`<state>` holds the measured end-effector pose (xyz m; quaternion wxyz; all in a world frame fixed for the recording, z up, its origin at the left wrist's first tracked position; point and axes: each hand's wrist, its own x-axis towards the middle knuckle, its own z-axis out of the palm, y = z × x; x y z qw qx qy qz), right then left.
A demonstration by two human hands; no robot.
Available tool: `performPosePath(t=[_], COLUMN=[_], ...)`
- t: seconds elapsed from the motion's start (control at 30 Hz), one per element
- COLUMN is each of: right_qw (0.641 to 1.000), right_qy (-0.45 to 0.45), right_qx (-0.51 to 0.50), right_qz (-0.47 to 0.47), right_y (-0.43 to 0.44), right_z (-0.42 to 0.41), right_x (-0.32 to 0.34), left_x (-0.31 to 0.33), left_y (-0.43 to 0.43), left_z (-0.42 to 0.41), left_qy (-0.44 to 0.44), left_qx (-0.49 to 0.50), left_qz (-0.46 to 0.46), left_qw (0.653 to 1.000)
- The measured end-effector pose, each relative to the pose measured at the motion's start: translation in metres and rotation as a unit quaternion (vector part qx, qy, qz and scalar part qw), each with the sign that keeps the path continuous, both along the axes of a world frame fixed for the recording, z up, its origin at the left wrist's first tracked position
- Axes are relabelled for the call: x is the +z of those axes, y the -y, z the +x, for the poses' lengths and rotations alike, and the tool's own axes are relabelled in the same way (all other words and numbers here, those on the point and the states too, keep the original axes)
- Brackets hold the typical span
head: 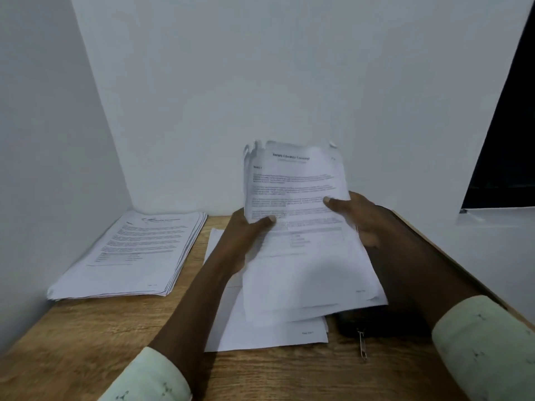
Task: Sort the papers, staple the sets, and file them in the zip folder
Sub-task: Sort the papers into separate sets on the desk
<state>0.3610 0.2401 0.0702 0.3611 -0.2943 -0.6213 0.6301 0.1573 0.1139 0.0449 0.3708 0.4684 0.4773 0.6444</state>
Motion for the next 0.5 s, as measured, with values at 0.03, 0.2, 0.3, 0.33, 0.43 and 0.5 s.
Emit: performPosePath(t=[0.03, 0.2, 0.3, 0.33, 0.43, 0.5], right_qw=[0.999, 0.976, 0.964, 0.963, 0.969, 0.977], right_qy=[-0.025, -0.152, -0.156, -0.154, -0.143, -0.114], right_qx=[-0.005, -0.046, -0.078, -0.087, -0.093, -0.088], right_qz=[0.025, 0.147, 0.200, 0.205, 0.178, 0.155], right_y=[0.002, 0.013, 0.019, 0.018, 0.015, 0.012], right_z=[-0.002, 0.001, 0.006, 0.007, 0.011, 0.014], right_x=[0.007, 0.061, 0.086, 0.087, 0.072, 0.053], left_x=[0.009, 0.063, 0.077, 0.077, 0.062, 0.046], left_y=[0.000, -0.002, -0.007, -0.010, -0.018, -0.021], left_z=[0.001, 0.013, 0.025, 0.028, 0.031, 0.031], left_qy=[-0.020, -0.078, -0.081, -0.073, -0.045, -0.031], left_qx=[0.036, 0.127, 0.142, 0.143, 0.137, 0.131], left_qz=[0.019, 0.117, 0.152, 0.157, 0.130, 0.104], left_qw=[0.999, 0.982, 0.975, 0.974, 0.981, 0.985])
